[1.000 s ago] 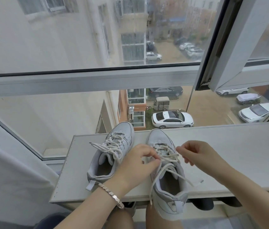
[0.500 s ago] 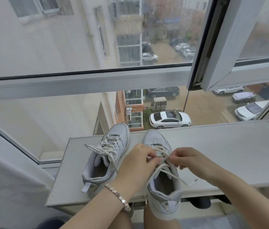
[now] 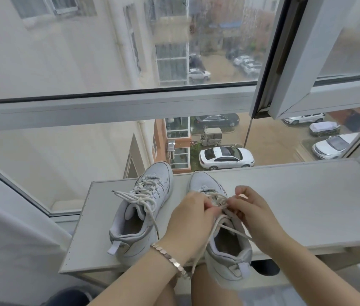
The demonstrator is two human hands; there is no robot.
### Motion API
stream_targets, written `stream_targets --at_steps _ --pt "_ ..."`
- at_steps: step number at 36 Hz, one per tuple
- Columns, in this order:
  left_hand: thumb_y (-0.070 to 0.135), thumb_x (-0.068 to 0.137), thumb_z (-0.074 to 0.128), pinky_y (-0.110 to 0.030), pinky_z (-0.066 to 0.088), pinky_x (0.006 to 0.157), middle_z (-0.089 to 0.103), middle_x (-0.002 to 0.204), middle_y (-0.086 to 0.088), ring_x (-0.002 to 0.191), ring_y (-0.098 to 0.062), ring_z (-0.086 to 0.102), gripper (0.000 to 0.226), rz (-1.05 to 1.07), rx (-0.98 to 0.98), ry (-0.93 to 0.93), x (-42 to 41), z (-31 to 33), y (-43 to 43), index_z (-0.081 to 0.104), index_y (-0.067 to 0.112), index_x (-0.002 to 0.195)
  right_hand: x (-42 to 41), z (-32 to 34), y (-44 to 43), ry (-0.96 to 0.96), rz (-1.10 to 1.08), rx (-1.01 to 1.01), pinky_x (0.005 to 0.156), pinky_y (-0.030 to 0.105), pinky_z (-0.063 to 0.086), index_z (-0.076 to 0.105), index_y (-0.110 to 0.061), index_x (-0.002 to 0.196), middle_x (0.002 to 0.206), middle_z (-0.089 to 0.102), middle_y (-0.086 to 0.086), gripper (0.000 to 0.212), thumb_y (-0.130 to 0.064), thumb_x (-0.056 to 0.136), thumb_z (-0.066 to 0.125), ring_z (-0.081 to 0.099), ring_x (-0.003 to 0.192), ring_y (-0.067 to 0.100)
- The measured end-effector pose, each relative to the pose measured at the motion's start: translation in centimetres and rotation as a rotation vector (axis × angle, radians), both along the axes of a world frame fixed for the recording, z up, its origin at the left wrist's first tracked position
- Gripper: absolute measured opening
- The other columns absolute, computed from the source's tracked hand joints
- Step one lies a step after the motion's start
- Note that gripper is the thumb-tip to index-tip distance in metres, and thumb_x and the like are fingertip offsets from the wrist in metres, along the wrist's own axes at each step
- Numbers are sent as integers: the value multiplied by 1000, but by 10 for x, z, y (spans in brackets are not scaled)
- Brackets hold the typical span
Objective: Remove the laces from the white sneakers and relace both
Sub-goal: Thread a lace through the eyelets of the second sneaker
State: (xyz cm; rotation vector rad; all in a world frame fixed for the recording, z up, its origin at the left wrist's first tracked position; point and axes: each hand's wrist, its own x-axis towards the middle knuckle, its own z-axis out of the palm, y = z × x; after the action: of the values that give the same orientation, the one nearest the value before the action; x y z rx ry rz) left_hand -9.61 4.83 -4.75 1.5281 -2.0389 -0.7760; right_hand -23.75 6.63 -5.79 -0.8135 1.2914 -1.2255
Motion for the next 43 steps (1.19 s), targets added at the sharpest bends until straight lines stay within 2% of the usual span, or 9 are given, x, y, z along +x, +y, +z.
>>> stream_targets --at_steps 3,8,12,16,18,22,26,33,43 --pt "31 93 52 -11 33 54 52 74 8 66 -2 47 21 60 54 112 7 -7 5 48 28 72 3 -7 -1 -313 -131 91 58 30 34 41 -15 79 59 44 8 22 4 89 45 41 56 20" --pt "17 92 54 -16 44 64 64 73 5 69 -10 58 15 387 276 668 13 -18 9 58 15 78 9 -10 0 -740 -280 104 54 25 25 32 -16 54 54 33 3 40 7 87 35 31 51 15" --pt "14 91 57 -18 47 62 58 55 9 59 -8 54 17 377 381 785 19 -13 -1 56 12 74 6 -5 -3 -179 -101 255 50 25 23 37 -15 52 49 30 -1 38 1 85 43 25 49 14" --pt "27 83 68 -14 41 53 52 53 11 53 -3 49 13 62 273 347 29 2 -14 59 22 75 -1 14 -7 500 183 234 55 24 30 57 -12 57 54 48 -3 33 -32 84 59 40 53 13" --pt "36 80 67 -17 35 53 50 55 12 53 -1 46 16 -48 180 113 29 8 -17 59 26 71 3 20 -8 624 226 173 59 25 32 63 -8 59 61 52 0 42 -42 83 59 45 60 14" --pt "34 88 58 -14 36 55 50 55 12 53 3 45 28 -137 133 55 27 14 -19 54 25 62 8 18 -7 268 122 56 58 24 28 46 -21 42 48 36 -7 48 -21 88 60 33 49 9" --pt "13 95 49 -35 49 81 58 62 1 70 -15 53 34 22 436 516 30 10 -17 54 14 62 6 7 -4 -146 -13 22 62 27 29 39 -16 55 55 34 -1 34 -12 84 57 35 55 12" --pt "9 98 39 -29 45 67 57 55 -3 63 -17 58 31 241 804 1144 34 7 -11 47 9 68 0 -3 5 -601 -144 76 63 29 32 44 -13 50 51 35 2 24 -15 71 57 37 54 17" --pt "36 80 69 -11 31 44 45 38 19 39 4 42 24 -123 220 62 38 18 -22 60 27 60 -1 14 -9 377 175 -9 50 16 30 53 -19 40 48 42 -2 44 -29 79 70 35 47 9"
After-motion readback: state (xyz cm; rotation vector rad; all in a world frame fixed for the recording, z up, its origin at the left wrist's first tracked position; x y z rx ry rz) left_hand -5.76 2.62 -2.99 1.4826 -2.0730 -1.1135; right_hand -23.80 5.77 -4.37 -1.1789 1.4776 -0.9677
